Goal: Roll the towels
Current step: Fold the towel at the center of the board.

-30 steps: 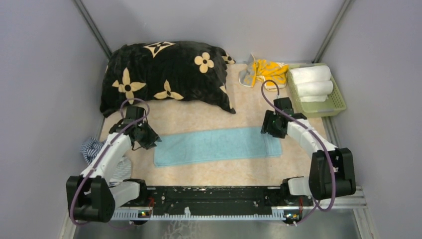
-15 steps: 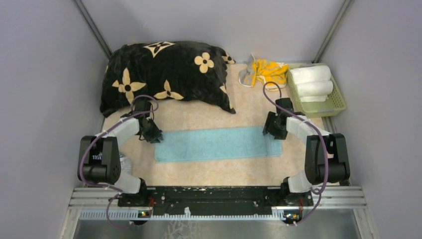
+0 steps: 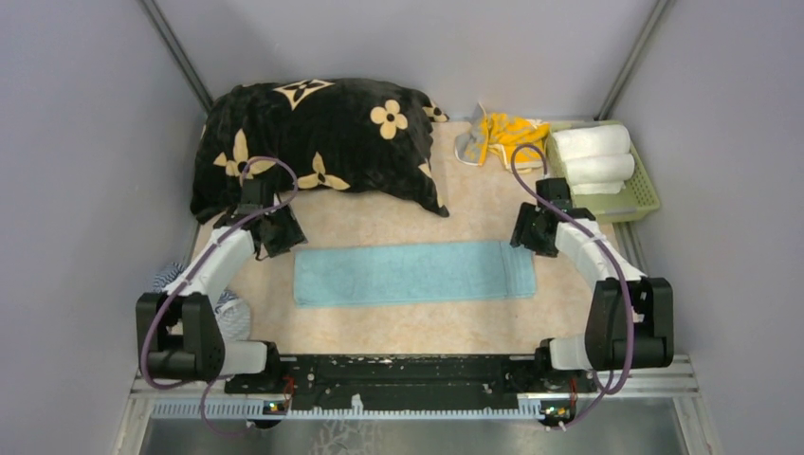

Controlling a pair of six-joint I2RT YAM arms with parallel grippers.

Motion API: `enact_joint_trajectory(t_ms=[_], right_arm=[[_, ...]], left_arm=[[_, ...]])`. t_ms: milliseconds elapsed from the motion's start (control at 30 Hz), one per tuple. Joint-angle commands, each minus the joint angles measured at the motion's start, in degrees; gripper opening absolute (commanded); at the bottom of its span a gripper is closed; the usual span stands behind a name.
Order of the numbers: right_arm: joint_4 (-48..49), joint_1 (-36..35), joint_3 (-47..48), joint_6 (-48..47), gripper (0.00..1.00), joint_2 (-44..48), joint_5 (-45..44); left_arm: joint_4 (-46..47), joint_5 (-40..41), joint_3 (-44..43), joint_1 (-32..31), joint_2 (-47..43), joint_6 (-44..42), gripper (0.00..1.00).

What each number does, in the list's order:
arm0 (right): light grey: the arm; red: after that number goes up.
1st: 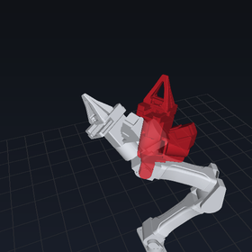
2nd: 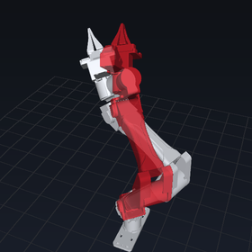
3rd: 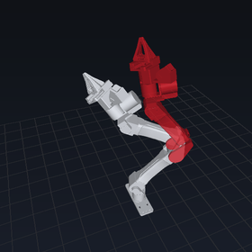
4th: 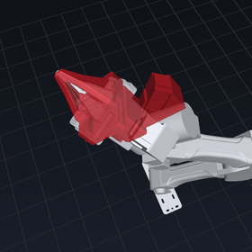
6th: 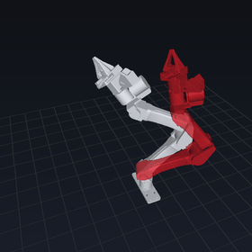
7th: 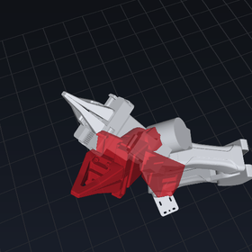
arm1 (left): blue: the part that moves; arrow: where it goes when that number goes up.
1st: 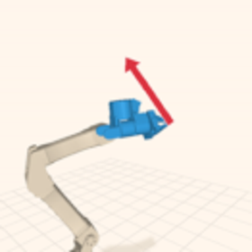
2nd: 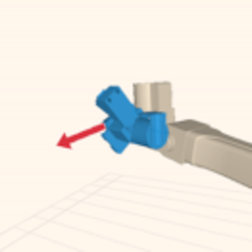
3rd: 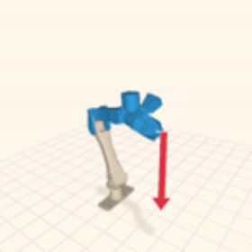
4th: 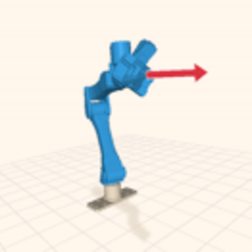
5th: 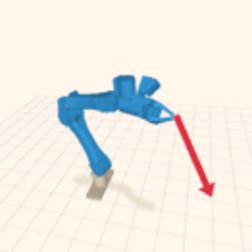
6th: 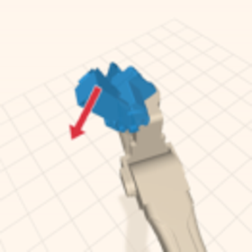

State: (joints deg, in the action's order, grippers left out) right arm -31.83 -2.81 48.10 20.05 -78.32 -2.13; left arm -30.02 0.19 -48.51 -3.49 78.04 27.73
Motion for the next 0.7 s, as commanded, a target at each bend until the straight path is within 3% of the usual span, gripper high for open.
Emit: enact_joint_trajectory(t_ms=[0, 233, 667], right_arm=[[-3.6, 0.5, 2.5, -2.4, 0.60, 0.4, -5.6], [-2.8, 0.5, 1.6, -3.4, 0.56, -3.3, -4.0], [-3.5, 0.5, -2.4, 0.0, 0.43, -13.4, 0.3]], left_arm=[[1.1, 1.3, -1.0, 0.3, -5.0, -9.6, 0.57], [3.6, 4.5, 2.5, 0.3, -8.6, -16.6, 0.59], [6.4, 0.7, 4.3, 0.3, -9.0, -15.6, 0.59]])
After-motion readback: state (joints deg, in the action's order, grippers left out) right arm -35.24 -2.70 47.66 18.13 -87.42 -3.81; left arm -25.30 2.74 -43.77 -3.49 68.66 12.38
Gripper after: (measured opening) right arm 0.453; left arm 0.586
